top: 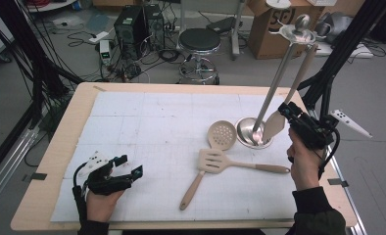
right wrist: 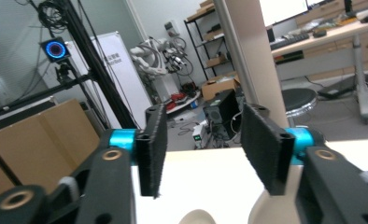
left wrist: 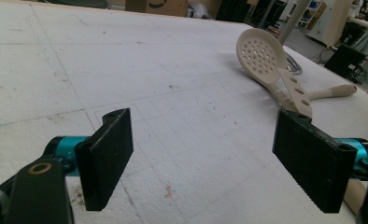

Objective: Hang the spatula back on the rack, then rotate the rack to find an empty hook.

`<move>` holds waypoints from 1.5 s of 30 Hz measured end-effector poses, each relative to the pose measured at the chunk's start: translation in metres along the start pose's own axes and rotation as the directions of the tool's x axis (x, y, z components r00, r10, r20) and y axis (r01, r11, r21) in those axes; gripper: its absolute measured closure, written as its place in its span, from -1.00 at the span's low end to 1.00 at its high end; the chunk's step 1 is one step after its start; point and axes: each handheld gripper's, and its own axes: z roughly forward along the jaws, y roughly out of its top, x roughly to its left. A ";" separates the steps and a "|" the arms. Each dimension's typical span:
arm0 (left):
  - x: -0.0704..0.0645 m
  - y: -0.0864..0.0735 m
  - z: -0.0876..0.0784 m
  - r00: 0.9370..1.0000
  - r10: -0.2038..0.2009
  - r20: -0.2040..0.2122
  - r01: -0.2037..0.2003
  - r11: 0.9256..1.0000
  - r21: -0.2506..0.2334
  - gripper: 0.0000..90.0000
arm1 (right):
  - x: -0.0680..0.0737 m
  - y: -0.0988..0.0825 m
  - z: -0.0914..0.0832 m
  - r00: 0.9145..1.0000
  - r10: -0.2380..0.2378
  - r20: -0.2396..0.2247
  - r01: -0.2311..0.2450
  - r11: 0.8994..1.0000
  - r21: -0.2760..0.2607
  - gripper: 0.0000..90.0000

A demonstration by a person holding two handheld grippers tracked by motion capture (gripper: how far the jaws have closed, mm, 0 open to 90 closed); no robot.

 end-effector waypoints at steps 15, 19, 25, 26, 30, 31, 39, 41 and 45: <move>0.000 0.000 -0.001 1.000 0.003 0.000 -0.003 1.000 0.001 -0.54 | 0.022 0.051 0.012 0.999 -0.006 0.036 0.008 0.997 -0.078 0.54; 0.000 0.000 -0.001 1.000 0.003 -0.001 -0.003 1.000 0.000 -0.54 | 0.022 0.068 0.008 0.999 0.006 0.044 -0.001 0.993 -0.118 0.73; 0.000 0.000 0.000 1.000 0.004 0.001 -0.004 1.000 0.001 -0.54 | 0.014 0.081 0.005 0.999 0.000 0.045 0.006 0.991 -0.135 0.96; 0.000 0.000 0.000 1.000 0.004 0.000 -0.004 1.000 0.004 -0.54 | 0.013 0.082 0.004 0.999 0.001 0.042 0.004 0.991 -0.135 0.99; -0.001 0.000 0.000 1.000 0.003 -0.003 -0.003 1.000 0.003 -0.54 | 0.008 0.090 0.004 0.999 0.015 0.049 -0.007 0.986 -0.165 0.99; -0.001 0.000 0.000 1.000 0.004 -0.004 -0.004 1.000 0.005 -0.54 | 0.008 0.092 0.004 0.998 0.025 0.052 -0.016 0.986 -0.167 0.99; 0.000 0.000 0.000 1.000 0.005 -0.003 -0.005 1.000 0.005 -0.54 | 0.005 0.111 0.013 0.997 0.046 0.061 -0.033 0.979 -0.199 0.99; 0.000 0.000 0.000 1.000 0.004 -0.002 -0.004 1.000 0.004 -0.54 | 0.006 0.115 0.015 0.997 0.053 0.058 -0.040 0.978 -0.206 0.99; 0.000 0.000 -0.001 1.000 0.000 -0.003 0.000 1.000 0.005 -0.54 | 0.008 0.119 0.019 0.997 0.063 0.050 -0.052 0.979 -0.197 0.99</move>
